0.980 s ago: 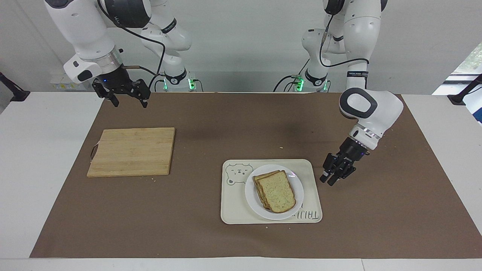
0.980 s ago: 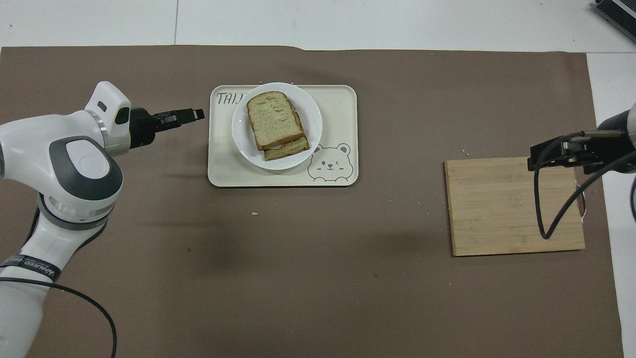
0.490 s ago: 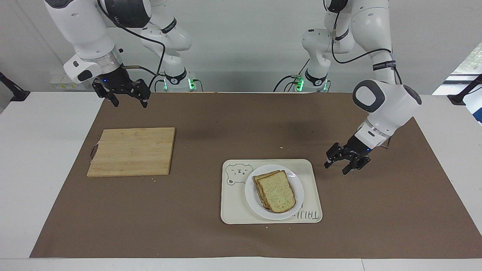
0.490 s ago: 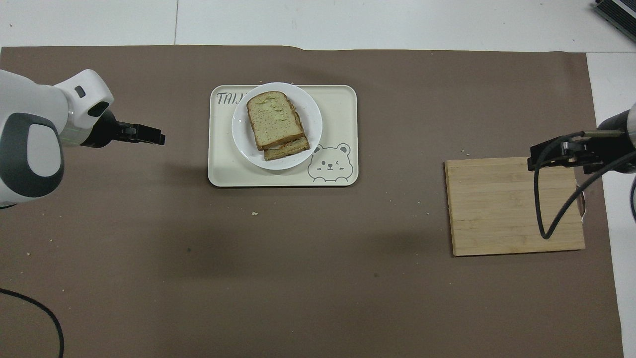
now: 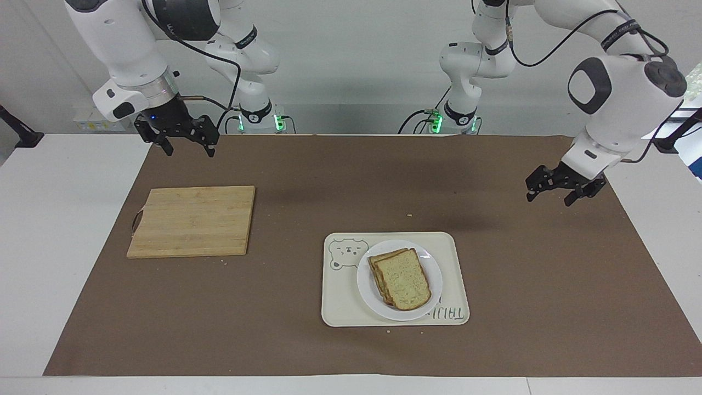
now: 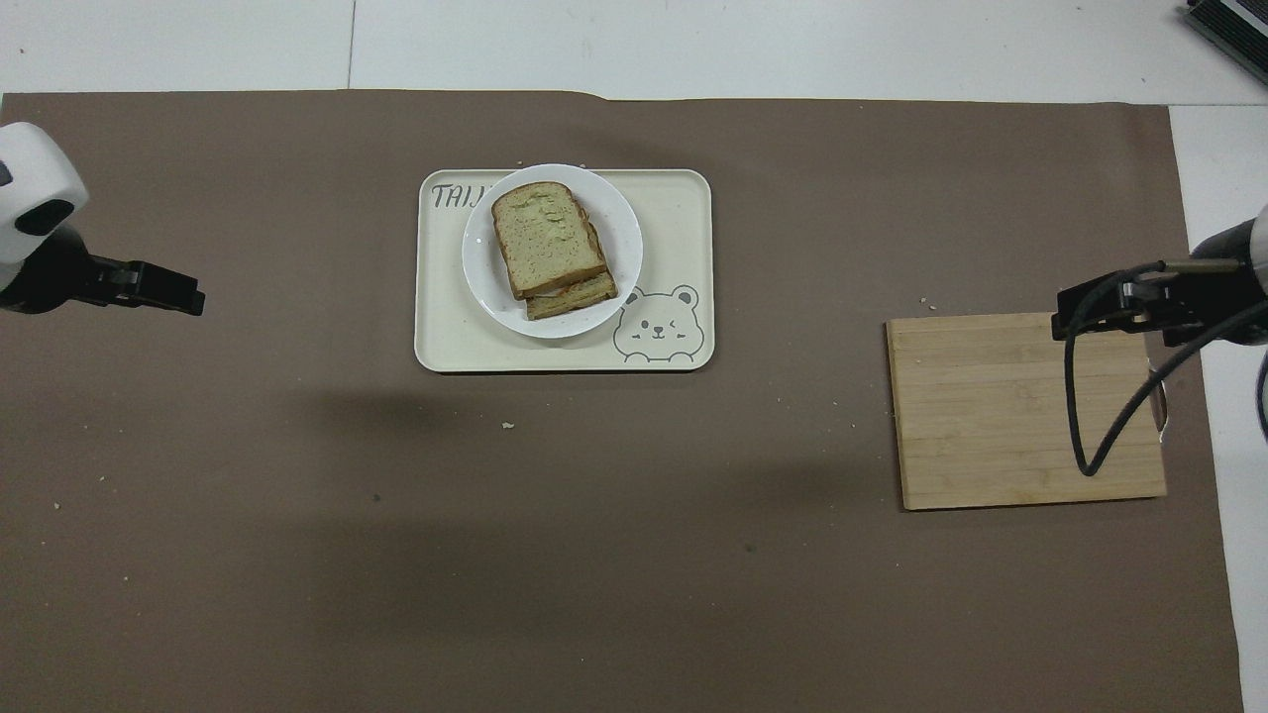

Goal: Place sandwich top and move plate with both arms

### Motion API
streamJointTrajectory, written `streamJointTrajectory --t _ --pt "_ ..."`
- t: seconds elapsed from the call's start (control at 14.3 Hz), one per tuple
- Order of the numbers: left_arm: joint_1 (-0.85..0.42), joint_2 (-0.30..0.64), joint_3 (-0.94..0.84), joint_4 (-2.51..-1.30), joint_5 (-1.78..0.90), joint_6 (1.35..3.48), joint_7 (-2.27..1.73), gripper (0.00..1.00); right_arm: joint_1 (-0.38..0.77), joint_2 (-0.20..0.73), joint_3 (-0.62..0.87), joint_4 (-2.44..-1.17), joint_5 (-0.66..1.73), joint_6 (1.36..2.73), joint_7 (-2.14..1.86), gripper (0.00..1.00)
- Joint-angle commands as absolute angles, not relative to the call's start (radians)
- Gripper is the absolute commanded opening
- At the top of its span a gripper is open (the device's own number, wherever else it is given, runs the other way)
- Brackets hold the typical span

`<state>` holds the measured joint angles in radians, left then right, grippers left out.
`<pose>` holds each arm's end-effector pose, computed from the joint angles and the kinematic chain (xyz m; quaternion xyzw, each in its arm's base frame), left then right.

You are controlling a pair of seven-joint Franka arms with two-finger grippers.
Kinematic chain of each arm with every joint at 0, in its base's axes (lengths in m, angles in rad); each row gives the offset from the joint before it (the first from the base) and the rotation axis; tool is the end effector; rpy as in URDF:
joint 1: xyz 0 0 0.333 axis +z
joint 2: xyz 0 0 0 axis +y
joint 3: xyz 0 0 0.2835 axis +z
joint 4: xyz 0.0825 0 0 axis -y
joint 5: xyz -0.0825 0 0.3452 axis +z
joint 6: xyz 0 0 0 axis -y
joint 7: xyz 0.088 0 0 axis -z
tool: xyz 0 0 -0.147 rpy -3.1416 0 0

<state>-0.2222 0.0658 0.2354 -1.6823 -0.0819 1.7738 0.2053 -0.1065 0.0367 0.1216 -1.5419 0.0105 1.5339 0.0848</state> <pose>0.5470 -0.0057 0.4873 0.9954 -0.0885 0.0173 0.0309 0.5199 0.0085 0.5425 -0.9991 0.0347 0.0226 0.0064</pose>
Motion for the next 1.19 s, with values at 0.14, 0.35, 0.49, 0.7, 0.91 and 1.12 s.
streamJointTrajectory --t 0.14,0.35,0.49,0.7,0.91,1.12 --pt "-0.221 -0.011 0.244 -1.53 -0.029 1.577 0.291 1.0 -0.115 0.041 0.132 -1.529 0.003 1.537 0.101 1.0" --pt "-0.219 0.005 0.244 -1.453 -0.029 1.496 0.311 1.0 -0.115 0.041 0.132 -1.529 0.003 1.536 0.101 1.0" --pt "-0.21 0.005 0.25 -1.453 -0.032 1.485 0.311 1.0 -0.115 0.041 0.132 -1.529 0.003 1.536 0.101 1.0" --pt "-0.201 0.003 0.249 -1.454 -0.041 1.488 0.305 1.0 -0.115 0.041 0.132 -1.529 0.003 1.536 0.101 1.0" --pt "-0.201 0.002 0.247 -1.456 -0.038 1.502 0.301 1.0 -0.115 0.041 0.132 -1.529 0.005 1.536 0.101 1.0" --pt "-0.202 -0.003 0.247 -1.459 -0.034 1.499 0.299 1.0 -0.115 0.041 0.132 -1.529 0.003 1.537 0.101 1.0"
